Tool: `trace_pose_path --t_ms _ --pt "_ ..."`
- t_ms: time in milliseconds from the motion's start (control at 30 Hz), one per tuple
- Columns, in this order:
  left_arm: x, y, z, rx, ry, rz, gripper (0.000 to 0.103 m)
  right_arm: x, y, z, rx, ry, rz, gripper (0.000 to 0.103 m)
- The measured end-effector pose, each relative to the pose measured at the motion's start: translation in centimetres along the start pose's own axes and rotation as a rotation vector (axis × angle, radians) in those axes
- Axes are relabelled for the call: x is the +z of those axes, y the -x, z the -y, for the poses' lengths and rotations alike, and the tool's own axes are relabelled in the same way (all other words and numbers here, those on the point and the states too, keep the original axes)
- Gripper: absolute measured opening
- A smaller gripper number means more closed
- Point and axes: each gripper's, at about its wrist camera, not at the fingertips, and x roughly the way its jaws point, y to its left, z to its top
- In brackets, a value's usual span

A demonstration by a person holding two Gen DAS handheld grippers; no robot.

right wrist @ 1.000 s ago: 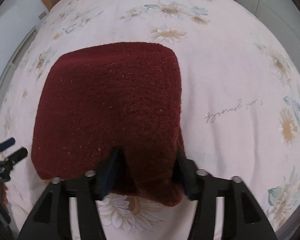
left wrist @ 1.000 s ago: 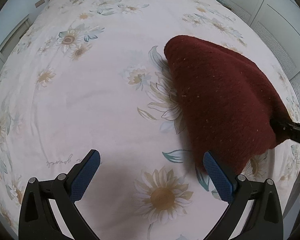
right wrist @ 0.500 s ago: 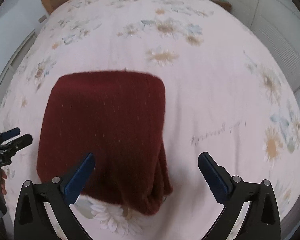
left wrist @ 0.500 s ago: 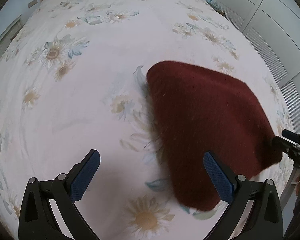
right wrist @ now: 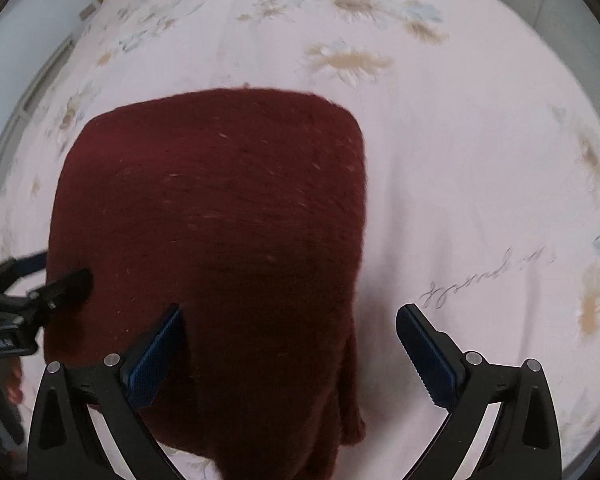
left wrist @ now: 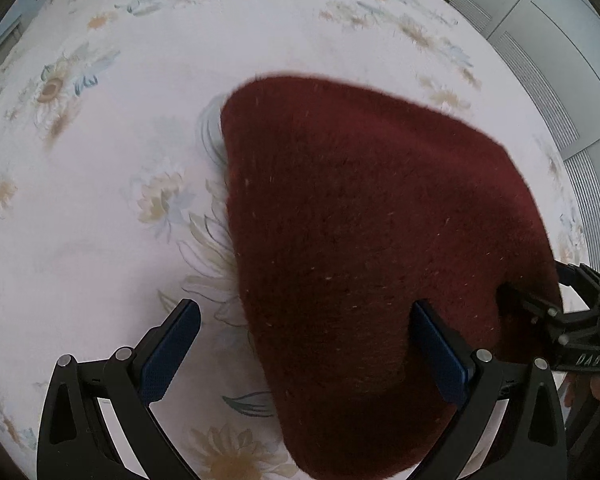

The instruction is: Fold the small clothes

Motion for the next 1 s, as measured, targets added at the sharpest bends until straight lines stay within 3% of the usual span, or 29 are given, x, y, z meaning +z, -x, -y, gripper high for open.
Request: trace_pose_path --t_ms 400,467,500,567,600,667,733,867,1000 --pt "-1.4 -2.0 -0.1 0.001 -0.025 0.061 0.103 -0.4 -2.0 1.0 0.095 0.004 -0.008 0.102" --pt "-1.5 -2.0 -0.2 0.001 -0.041 0.077 0.101 -0.1 -2.4 0.9 0.133 -0.026 -0.013 0.097" --pt "-1.5 -2.0 -0.3 -0.012 -0.036 0.077 0.099 -0.2 -2.4 0.9 0.155 -0.038 -0.01 0.092" --pt "-1.4 -2.0 -0.5 -0.067 -0.016 0.067 0.082 -0.2 -2.5 1.0 0.209 -0.061 -0.009 0.079" --pt "-1.4 -2.0 -0.4 -0.075 -0.014 0.067 0.081 -0.2 -2.6 1.0 0.227 -0.076 -0.011 0.074" --pt "-1.3 -1.8 0.0 -0.052 -0.04 0.073 0.075 -0.2 -2.5 0.9 0.237 -0.085 -0.014 0.068" --pt "-1.2 -1.6 0.4 -0.044 -0.054 0.074 0.069 -0.2 -2.2 0.9 0.256 -0.096 -0.011 0.055" --pt "-1.1 -0.5 0.8 -0.052 -0.09 0.084 0.052 -0.3 0.2 -0.8 0.202 -0.065 0.037 0.047" --pt "-0.7 2.5 0.7 -0.091 -0.121 0.104 0.047 -0.7 3.4 -3.2 0.16 -0.02 0.097 0.045"
